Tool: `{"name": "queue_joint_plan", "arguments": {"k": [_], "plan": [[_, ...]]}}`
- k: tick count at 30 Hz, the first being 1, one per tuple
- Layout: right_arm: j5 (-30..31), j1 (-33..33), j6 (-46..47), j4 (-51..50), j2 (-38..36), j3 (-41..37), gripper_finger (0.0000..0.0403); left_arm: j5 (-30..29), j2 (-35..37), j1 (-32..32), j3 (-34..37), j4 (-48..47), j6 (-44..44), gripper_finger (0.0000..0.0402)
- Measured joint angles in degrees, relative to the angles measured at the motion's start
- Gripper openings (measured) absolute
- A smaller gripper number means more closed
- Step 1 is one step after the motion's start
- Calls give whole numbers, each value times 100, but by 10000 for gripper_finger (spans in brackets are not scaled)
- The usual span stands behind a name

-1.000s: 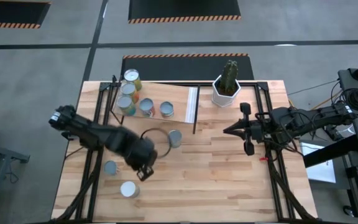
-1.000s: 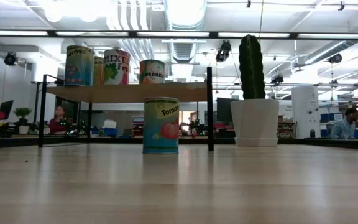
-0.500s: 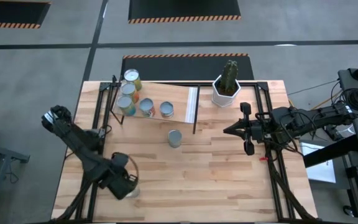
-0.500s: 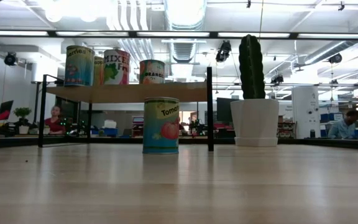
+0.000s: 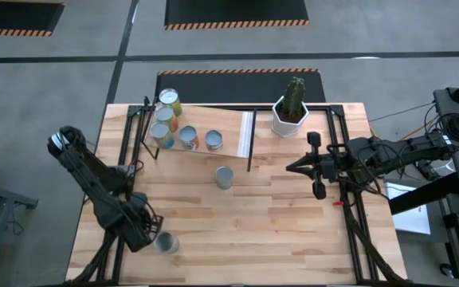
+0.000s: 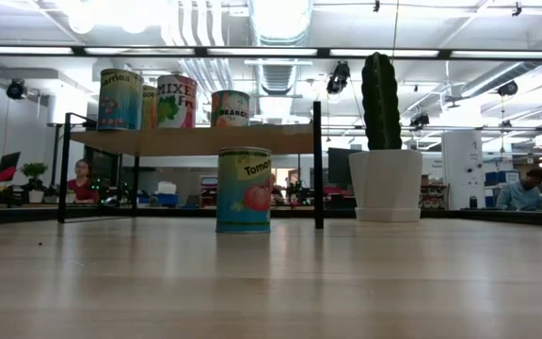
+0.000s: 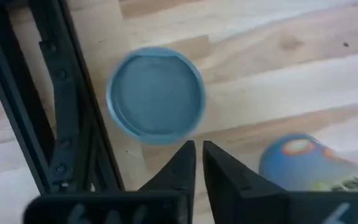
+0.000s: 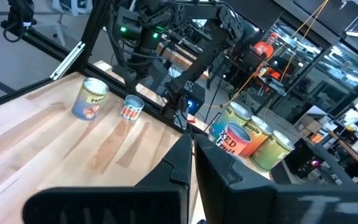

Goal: Pick and place cans onto a shelf
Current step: Put the canned carrots on the shelf

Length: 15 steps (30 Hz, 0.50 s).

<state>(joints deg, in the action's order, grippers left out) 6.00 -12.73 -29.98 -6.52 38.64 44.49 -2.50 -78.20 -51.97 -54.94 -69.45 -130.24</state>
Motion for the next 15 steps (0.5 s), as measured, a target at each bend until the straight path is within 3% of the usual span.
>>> {"name": "queue_joint_plan", "arguments": {"k": [5, 15], "plan": [[0, 0, 12, 0, 42, 0, 9, -7, 212, 0, 340, 11, -318, 80], [0, 0, 39, -1, 88, 0, 9, 2, 171, 3, 510, 66, -389, 287]]}}
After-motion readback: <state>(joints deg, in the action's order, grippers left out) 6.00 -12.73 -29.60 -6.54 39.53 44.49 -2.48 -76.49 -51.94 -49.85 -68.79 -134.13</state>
